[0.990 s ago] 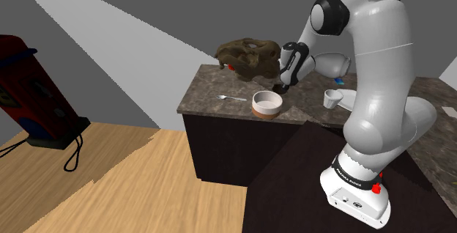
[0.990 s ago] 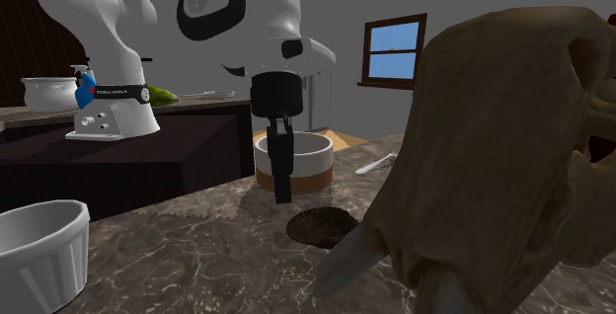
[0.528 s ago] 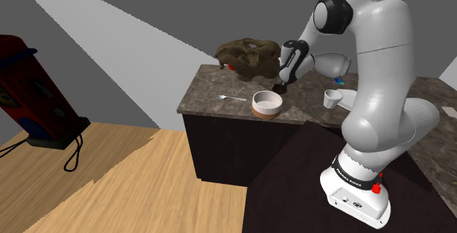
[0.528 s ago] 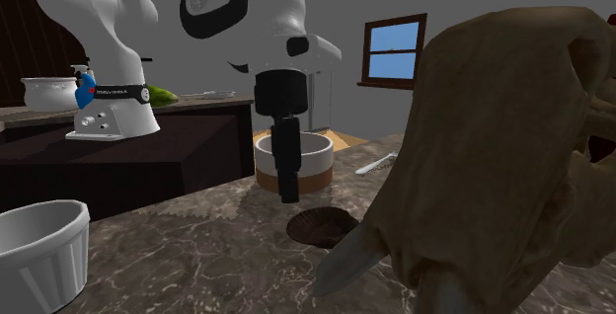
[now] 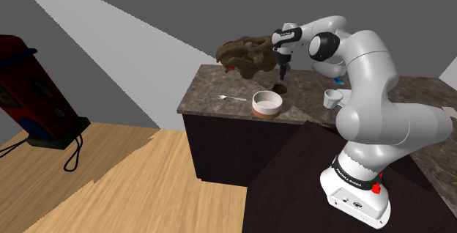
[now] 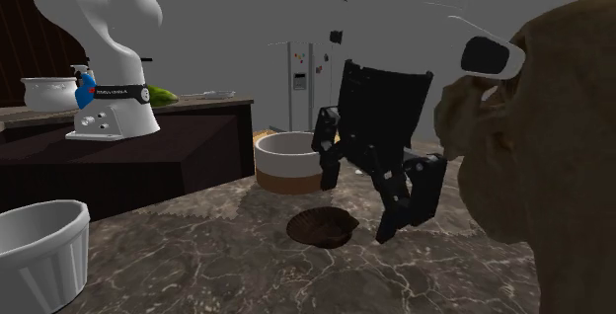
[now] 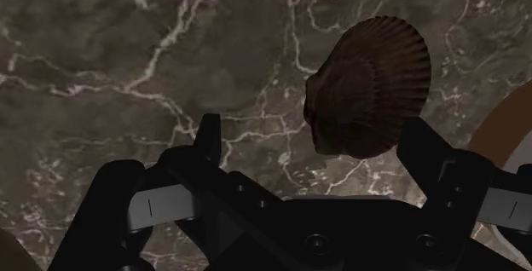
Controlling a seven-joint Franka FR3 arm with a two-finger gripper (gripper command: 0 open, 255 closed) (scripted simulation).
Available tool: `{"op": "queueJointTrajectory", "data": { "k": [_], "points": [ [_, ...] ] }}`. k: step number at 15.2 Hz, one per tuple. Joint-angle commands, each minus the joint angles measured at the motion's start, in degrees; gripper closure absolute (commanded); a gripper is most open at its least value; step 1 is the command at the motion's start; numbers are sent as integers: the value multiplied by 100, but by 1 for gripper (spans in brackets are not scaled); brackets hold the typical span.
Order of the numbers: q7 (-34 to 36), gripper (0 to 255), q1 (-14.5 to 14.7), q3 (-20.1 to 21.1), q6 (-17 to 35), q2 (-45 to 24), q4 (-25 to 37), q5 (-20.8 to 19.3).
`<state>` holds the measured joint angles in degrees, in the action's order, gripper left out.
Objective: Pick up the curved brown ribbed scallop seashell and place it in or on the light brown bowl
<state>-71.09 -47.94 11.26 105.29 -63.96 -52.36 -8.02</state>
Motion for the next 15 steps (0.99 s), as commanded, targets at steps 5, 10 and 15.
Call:
{"op": "queueJointTrajectory", "data": {
  "k": [5,10,15],
  "points": [
    [-287,0,12,68,-382,-498,511,54],
    [-276,0,-1,65,-189,-505,322,47],
    [-277,0,0,65,-191,-508,327,47]
  ]
}}
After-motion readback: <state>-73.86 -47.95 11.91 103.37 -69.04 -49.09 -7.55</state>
